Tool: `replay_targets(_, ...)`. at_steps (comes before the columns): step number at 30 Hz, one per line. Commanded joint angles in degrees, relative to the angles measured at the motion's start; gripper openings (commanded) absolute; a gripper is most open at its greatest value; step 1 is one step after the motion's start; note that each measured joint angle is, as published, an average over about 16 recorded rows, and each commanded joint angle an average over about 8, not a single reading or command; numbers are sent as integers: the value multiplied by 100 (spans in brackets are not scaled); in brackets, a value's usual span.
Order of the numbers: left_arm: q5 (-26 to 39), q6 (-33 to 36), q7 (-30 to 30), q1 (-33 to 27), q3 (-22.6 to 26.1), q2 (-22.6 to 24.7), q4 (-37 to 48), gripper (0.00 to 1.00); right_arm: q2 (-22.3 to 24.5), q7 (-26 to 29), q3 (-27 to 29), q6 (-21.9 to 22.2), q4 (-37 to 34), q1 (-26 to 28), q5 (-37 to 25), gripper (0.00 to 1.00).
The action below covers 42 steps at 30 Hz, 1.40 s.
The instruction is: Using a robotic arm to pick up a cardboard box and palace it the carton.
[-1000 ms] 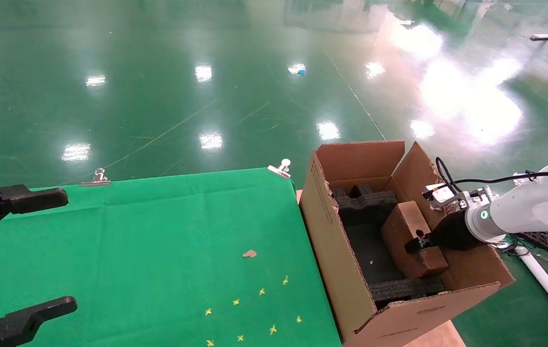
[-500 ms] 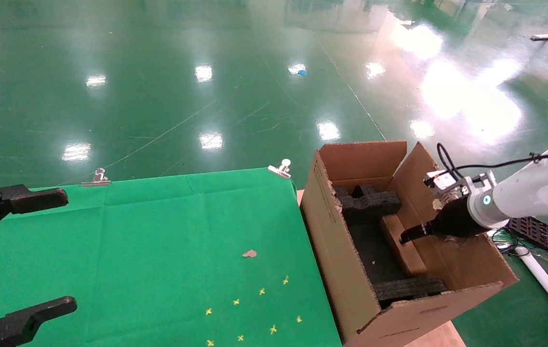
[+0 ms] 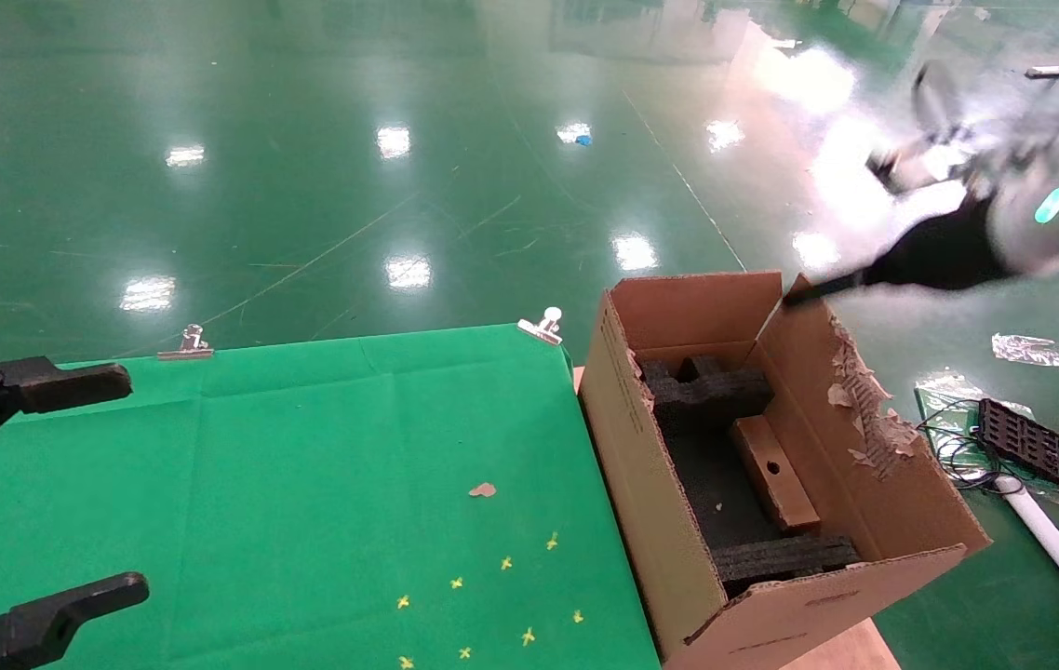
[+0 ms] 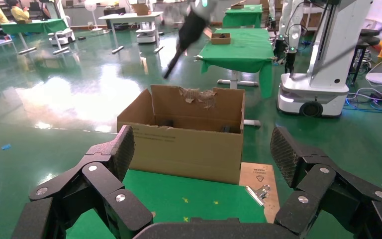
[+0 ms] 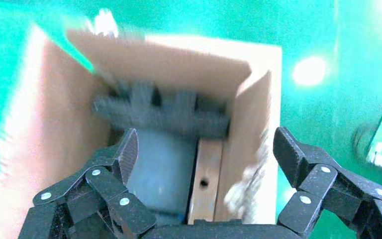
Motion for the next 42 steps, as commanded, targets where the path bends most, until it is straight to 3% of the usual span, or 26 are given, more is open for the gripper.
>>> replay_targets(1, 0, 0, 0, 0, 1, 0, 0, 100, 81, -116, 7, -173, 67, 401, -2, 100)
replay_targets(7, -2, -1, 1, 0, 2, -1, 0, 100, 405, -626, 188, -221, 456, 598, 238, 100)
replay_targets(16, -4, -2, 3, 0, 4, -2, 3, 100, 690, -889, 624, -209, 871, 248, 606, 100)
replay_targets(42, -8, -3, 8, -3, 12, -4, 7, 100, 872, -1687, 3453, -858, 3515, -2340, 1615, 100)
